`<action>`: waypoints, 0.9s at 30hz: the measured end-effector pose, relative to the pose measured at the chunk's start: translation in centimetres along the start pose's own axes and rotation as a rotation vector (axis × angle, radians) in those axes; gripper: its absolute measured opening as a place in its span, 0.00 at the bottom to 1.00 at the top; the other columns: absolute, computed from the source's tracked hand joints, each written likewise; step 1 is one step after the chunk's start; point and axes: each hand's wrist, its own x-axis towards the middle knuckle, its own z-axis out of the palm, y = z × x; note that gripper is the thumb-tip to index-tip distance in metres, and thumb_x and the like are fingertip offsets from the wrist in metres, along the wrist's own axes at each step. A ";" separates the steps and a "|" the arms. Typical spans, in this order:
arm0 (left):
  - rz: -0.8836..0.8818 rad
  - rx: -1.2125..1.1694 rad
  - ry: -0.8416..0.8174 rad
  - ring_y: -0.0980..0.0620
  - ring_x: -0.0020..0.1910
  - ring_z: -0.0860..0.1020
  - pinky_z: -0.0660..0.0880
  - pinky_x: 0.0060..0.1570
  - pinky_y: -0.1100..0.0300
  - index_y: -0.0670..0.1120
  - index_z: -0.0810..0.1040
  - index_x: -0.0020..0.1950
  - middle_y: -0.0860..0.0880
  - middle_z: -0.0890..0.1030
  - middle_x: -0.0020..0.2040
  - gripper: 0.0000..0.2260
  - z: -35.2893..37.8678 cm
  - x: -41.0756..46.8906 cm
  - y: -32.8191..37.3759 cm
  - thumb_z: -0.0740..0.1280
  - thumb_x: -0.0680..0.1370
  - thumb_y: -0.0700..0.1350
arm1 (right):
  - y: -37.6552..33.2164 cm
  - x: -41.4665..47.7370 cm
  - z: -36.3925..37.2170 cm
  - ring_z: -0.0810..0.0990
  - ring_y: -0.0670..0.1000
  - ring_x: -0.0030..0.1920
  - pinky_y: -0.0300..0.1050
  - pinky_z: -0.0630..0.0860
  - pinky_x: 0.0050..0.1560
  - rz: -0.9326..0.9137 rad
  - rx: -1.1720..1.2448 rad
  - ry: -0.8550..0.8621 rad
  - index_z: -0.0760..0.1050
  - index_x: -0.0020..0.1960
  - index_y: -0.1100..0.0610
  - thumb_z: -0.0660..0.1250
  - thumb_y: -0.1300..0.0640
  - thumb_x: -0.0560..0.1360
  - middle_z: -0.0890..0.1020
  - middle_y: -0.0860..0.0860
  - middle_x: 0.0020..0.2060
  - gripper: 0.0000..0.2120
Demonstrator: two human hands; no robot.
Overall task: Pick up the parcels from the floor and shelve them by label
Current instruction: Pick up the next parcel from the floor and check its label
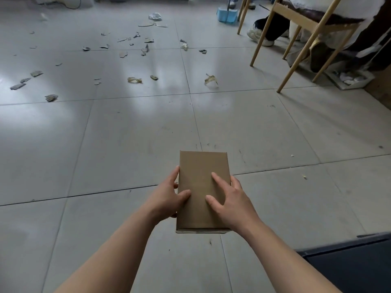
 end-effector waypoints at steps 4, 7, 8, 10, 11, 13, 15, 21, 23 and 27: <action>-0.004 0.015 0.000 0.43 0.51 0.81 0.81 0.42 0.41 0.66 0.54 0.74 0.46 0.72 0.65 0.31 -2.7 -4.6 5.1 0.65 0.78 0.45 | -4.8 -3.7 -4.8 0.67 0.55 0.69 0.49 0.68 0.67 -0.004 -0.013 -0.001 0.53 0.73 0.36 0.62 0.41 0.74 0.55 0.52 0.75 0.30; 0.001 0.022 -0.008 0.43 0.52 0.80 0.81 0.42 0.40 0.67 0.55 0.73 0.45 0.71 0.65 0.31 -4.7 -8.2 9.0 0.65 0.78 0.45 | -8.4 -6.4 -8.8 0.65 0.55 0.70 0.48 0.67 0.67 -0.004 -0.041 -0.011 0.52 0.74 0.37 0.60 0.40 0.75 0.53 0.53 0.75 0.30; -0.002 0.021 -0.011 0.43 0.52 0.80 0.81 0.42 0.40 0.68 0.54 0.73 0.45 0.71 0.65 0.31 -5.4 -9.3 10.5 0.65 0.78 0.46 | -9.6 -7.3 -10.3 0.65 0.55 0.70 0.49 0.67 0.67 -0.005 -0.051 -0.012 0.52 0.74 0.37 0.60 0.40 0.75 0.53 0.53 0.75 0.30; 0.002 0.026 -0.013 0.44 0.52 0.80 0.81 0.42 0.40 0.68 0.54 0.73 0.45 0.71 0.65 0.31 -6.6 -11.8 13.4 0.65 0.77 0.46 | -12.0 -8.9 -13.2 0.65 0.55 0.70 0.49 0.68 0.66 -0.008 -0.062 -0.012 0.51 0.74 0.37 0.59 0.40 0.75 0.53 0.53 0.75 0.30; 0.007 0.028 -0.014 0.44 0.52 0.80 0.81 0.42 0.40 0.68 0.54 0.73 0.45 0.71 0.65 0.32 -7.1 -12.9 14.6 0.66 0.77 0.46 | -13.0 -9.7 -14.4 0.66 0.55 0.70 0.49 0.68 0.66 -0.010 -0.064 -0.011 0.51 0.74 0.37 0.59 0.40 0.75 0.54 0.53 0.75 0.30; 0.015 0.026 -0.012 0.44 0.52 0.81 0.81 0.41 0.41 0.68 0.54 0.73 0.45 0.71 0.66 0.31 -8.6 -15.5 17.9 0.66 0.77 0.46 | -15.7 -11.3 -17.6 0.67 0.55 0.69 0.49 0.69 0.66 -0.023 -0.065 0.004 0.52 0.74 0.37 0.60 0.39 0.75 0.55 0.53 0.74 0.30; 0.030 0.024 -0.002 0.43 0.51 0.81 0.81 0.41 0.40 0.68 0.54 0.73 0.45 0.72 0.66 0.31 -10.0 -18.1 21.1 0.66 0.77 0.46 | -18.4 -13.0 -20.6 0.68 0.55 0.68 0.50 0.70 0.65 -0.042 -0.059 0.023 0.52 0.74 0.37 0.60 0.39 0.75 0.56 0.53 0.74 0.30; 0.063 0.017 0.021 0.44 0.52 0.80 0.81 0.41 0.41 0.66 0.53 0.74 0.44 0.72 0.66 0.33 -14.4 -25.4 30.1 0.66 0.77 0.46 | -26.5 -17.9 -29.4 0.67 0.56 0.69 0.51 0.69 0.66 -0.075 -0.069 0.063 0.54 0.74 0.39 0.61 0.41 0.75 0.58 0.54 0.73 0.30; 0.065 0.017 0.024 0.43 0.53 0.80 0.82 0.41 0.41 0.65 0.53 0.75 0.44 0.72 0.66 0.33 -15.9 -27.9 33.0 0.67 0.77 0.46 | -29.1 -19.5 -32.3 0.67 0.56 0.69 0.51 0.69 0.66 -0.075 -0.084 0.068 0.54 0.74 0.40 0.61 0.41 0.75 0.58 0.54 0.73 0.30; 0.086 -0.001 0.016 0.44 0.52 0.80 0.82 0.41 0.41 0.65 0.56 0.74 0.43 0.75 0.62 0.30 -18.6 -32.8 37.8 0.66 0.77 0.46 | -33.7 -22.5 -37.0 0.67 0.57 0.68 0.50 0.68 0.66 -0.089 -0.093 0.074 0.54 0.74 0.40 0.61 0.41 0.75 0.58 0.54 0.73 0.30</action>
